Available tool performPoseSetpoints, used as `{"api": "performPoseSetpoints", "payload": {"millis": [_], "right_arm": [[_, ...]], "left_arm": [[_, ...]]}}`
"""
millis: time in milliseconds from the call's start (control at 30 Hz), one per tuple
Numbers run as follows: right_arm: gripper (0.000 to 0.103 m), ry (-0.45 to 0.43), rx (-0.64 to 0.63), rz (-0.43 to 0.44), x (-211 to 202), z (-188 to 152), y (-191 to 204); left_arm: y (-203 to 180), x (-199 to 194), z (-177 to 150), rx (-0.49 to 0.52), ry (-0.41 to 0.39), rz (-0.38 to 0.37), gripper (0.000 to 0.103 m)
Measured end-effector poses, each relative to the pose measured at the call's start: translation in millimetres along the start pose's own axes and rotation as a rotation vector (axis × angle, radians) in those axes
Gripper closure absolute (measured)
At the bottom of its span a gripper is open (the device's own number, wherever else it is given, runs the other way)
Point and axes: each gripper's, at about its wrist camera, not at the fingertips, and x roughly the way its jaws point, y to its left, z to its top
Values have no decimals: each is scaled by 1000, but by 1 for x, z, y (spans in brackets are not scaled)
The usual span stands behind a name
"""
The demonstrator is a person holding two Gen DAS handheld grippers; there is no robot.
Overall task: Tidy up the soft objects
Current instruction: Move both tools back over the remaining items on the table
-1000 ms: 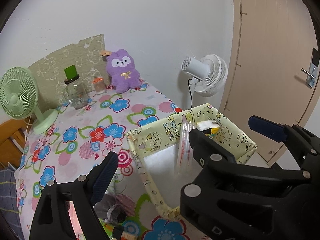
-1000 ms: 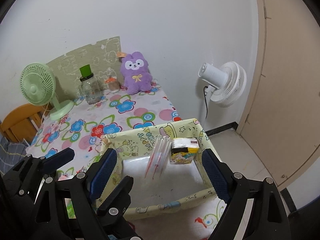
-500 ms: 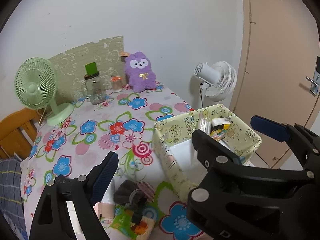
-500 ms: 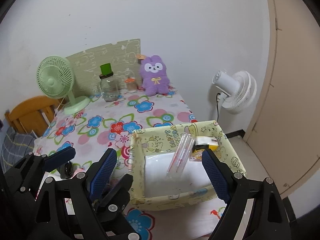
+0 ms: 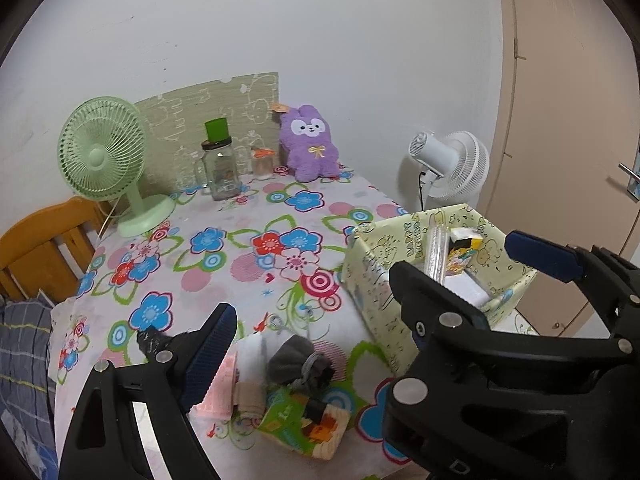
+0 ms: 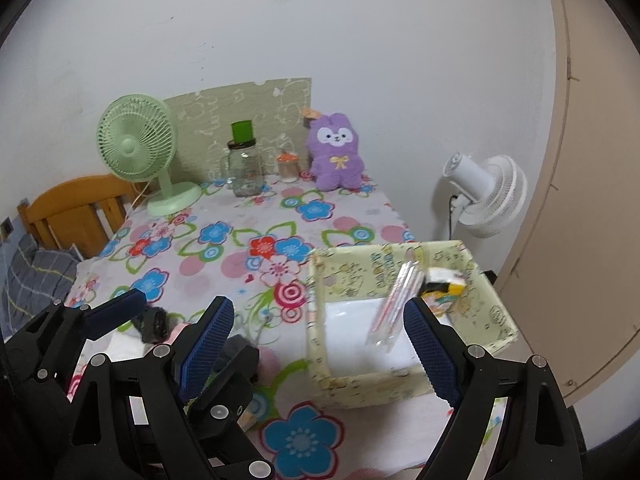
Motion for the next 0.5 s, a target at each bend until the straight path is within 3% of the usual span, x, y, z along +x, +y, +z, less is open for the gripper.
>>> {"api": "performPoseSetpoints", "payload": {"millis": [500], "right_arm": [[14,38,-45,90,12,-24,50]], "left_arm": [[43,-4,-36,-50,12,62,13]]}}
